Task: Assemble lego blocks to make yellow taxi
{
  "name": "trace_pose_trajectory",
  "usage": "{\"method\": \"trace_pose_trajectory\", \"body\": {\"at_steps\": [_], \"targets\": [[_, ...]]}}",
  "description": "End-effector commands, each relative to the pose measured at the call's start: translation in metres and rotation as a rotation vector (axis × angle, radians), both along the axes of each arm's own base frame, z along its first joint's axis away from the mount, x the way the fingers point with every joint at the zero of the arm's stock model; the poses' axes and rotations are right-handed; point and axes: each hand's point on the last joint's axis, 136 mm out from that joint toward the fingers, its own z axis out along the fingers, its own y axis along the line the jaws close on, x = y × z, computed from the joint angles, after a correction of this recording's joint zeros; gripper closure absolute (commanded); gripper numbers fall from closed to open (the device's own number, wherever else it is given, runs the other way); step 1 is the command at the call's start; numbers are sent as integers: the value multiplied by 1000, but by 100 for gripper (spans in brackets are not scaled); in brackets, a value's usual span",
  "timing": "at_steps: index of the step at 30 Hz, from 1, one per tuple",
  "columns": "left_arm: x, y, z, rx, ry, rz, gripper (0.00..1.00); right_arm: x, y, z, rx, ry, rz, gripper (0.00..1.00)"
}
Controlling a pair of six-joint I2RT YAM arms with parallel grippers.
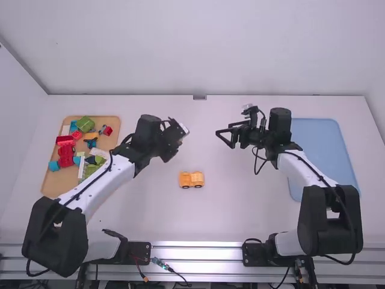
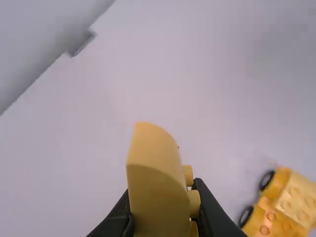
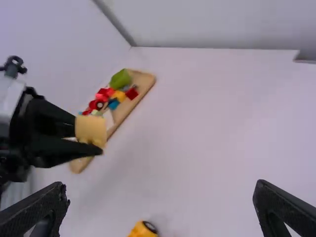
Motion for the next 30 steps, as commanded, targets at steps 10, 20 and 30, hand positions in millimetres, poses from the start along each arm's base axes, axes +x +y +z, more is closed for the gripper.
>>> {"method": "trace_pose_trajectory", "body": {"at_steps": [10,20,30], "targets": [[-28,-46,17,192,-223,-314,99,-37,44,-6,-21,121,119,3],[-32,-54,15,321,-265,-267,98,-46,52,-11,-35,134,145,14],[-30,-52,17,372,-292,-216,98,-53,65,-14,-56,133,165,34]]}}
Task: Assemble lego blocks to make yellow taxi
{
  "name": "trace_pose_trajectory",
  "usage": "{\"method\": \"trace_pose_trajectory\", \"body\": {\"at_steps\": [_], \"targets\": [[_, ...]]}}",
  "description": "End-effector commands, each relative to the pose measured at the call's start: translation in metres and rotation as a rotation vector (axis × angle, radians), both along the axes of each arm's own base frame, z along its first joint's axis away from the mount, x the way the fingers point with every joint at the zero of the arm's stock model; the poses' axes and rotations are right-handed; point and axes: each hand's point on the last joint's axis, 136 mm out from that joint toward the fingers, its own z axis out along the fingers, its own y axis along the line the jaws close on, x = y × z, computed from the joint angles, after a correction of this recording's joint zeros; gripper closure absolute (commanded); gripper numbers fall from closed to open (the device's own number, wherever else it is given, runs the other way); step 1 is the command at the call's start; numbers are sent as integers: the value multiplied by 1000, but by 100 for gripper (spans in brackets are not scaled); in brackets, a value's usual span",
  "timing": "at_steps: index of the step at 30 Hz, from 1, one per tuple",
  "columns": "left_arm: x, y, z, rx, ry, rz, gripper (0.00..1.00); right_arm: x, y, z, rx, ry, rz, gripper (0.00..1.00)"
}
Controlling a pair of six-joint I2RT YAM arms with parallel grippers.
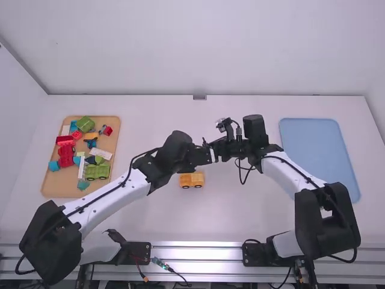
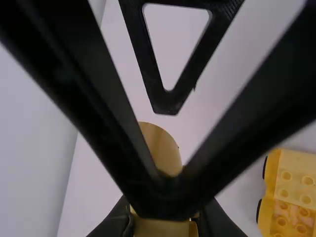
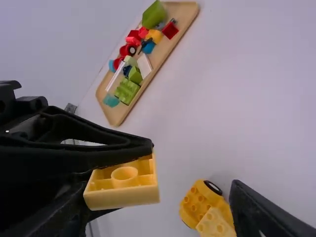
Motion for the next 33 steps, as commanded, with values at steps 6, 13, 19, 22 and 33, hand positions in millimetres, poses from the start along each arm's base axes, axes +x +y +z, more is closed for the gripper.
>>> {"method": "trace_pose_trajectory", "body": {"at_steps": [6,13,19,22,33], "targets": [[-3,-1,7,-9,-15,3,98,1,2,16,23,-41,13,41],[-7,-6,6,-27,4,-27,98,1,2,16,24,-41,14,45],[-11,-9,3,-32,22,-46,98,0,7,19,32,-56,25,44],[-10,-9,3,-33,20,-44,98,0,7,19,31,-53,24,45],[-9,-11,6,-48,12,-47,98,-1,7,19,31,-52,26,50]]}}
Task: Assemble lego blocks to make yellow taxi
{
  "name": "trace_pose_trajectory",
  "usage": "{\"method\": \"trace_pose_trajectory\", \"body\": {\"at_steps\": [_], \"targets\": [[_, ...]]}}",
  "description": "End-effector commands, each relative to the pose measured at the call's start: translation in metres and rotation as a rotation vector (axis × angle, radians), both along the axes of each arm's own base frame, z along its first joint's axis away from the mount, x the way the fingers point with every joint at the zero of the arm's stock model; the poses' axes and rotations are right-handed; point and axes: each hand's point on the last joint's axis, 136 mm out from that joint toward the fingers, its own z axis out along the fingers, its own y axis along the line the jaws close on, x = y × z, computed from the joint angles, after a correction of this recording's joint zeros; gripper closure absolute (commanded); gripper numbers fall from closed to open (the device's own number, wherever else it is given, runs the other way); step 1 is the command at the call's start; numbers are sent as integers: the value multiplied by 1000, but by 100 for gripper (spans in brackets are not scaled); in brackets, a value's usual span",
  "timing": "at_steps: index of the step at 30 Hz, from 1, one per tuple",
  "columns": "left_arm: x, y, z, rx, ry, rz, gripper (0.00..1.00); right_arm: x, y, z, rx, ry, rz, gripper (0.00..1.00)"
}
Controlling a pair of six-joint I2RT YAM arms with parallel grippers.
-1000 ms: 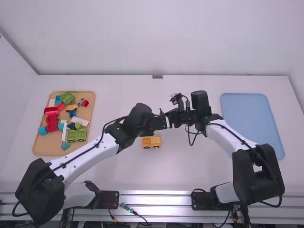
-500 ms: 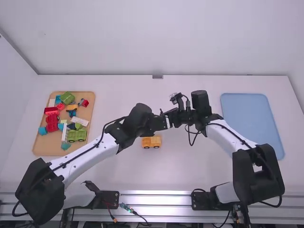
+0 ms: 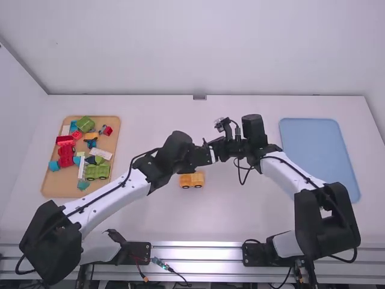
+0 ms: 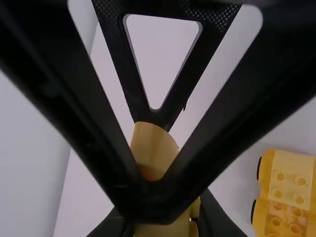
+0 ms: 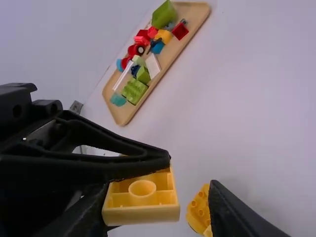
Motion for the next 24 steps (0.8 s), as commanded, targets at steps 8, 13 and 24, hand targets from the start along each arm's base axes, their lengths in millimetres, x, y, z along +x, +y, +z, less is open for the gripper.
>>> {"method": "trace_pose_trajectory", "body": {"at_steps": [8,13,24], "targets": [[-7,-12,7,-51,4,-49,98,2,2,13,9,-35,0,51],[-7,-12,7,-54,6,-47,98,2,2,13,7,-36,-2,58],[-11,-19,8,-78,18,-86,98,2,2,13,7,-37,-2,69]]}}
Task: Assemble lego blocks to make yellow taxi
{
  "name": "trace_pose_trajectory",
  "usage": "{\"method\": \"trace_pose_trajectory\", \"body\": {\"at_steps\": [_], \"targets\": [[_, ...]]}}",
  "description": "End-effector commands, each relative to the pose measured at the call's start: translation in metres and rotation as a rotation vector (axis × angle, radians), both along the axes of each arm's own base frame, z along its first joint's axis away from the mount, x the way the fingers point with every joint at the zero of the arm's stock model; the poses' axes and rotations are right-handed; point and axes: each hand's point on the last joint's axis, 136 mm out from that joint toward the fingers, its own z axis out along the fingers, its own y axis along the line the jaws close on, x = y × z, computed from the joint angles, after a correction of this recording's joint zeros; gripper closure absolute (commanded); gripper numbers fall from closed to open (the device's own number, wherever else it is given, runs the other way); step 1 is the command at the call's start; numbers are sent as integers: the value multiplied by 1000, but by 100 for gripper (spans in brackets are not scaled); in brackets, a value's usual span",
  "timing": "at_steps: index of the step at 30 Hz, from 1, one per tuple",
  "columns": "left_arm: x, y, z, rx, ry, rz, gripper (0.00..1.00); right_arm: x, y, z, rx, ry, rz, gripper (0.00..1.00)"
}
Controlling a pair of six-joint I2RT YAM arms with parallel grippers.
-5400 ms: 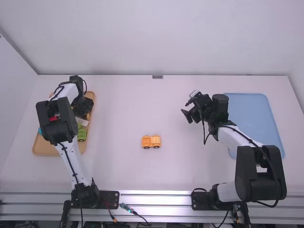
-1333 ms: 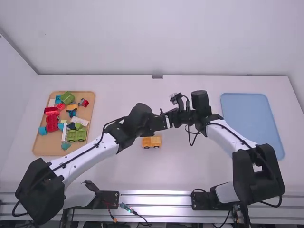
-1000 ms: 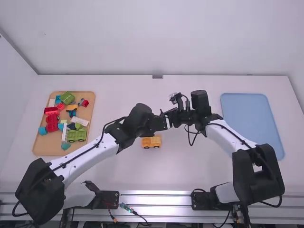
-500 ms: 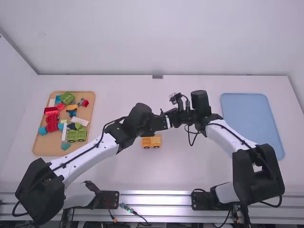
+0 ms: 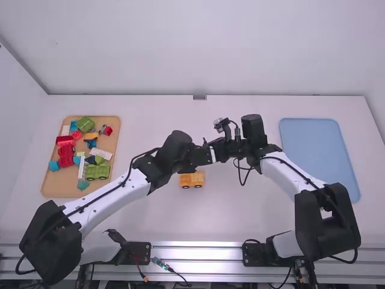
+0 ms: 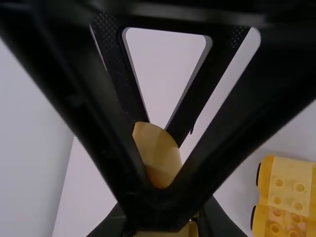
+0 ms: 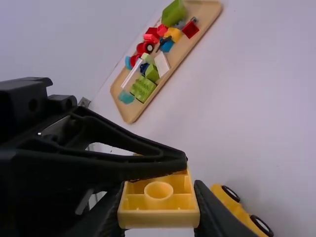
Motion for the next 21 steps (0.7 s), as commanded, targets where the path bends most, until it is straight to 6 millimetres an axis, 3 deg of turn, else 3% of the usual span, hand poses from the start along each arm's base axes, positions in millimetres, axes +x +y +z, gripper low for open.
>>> {"method": "trace_pose_trajectory", "body": {"at_steps": [1,7,13,15,17,18,21], "targets": [[-10,-14,6,-56,16,-69,98,6,-1,9,-9,-35,-24,70],[-8,-15,8,-70,10,-60,96,6,-1,9,-9,-35,-23,74],[-8,-15,9,-72,11,-58,82,7,-1,9,-14,-44,-26,75],[-9,-15,8,-69,13,-58,68,7,-1,8,-17,-56,-21,77],[-9,-15,8,-69,14,-58,41,7,-1,8,-20,-65,-18,77],[-9,-15,7,-68,15,-58,1,9,-2,7,-30,-66,-30,77],[-9,-14,7,-68,16,-57,1,10,-3,6,-36,-69,-37,78]]}}
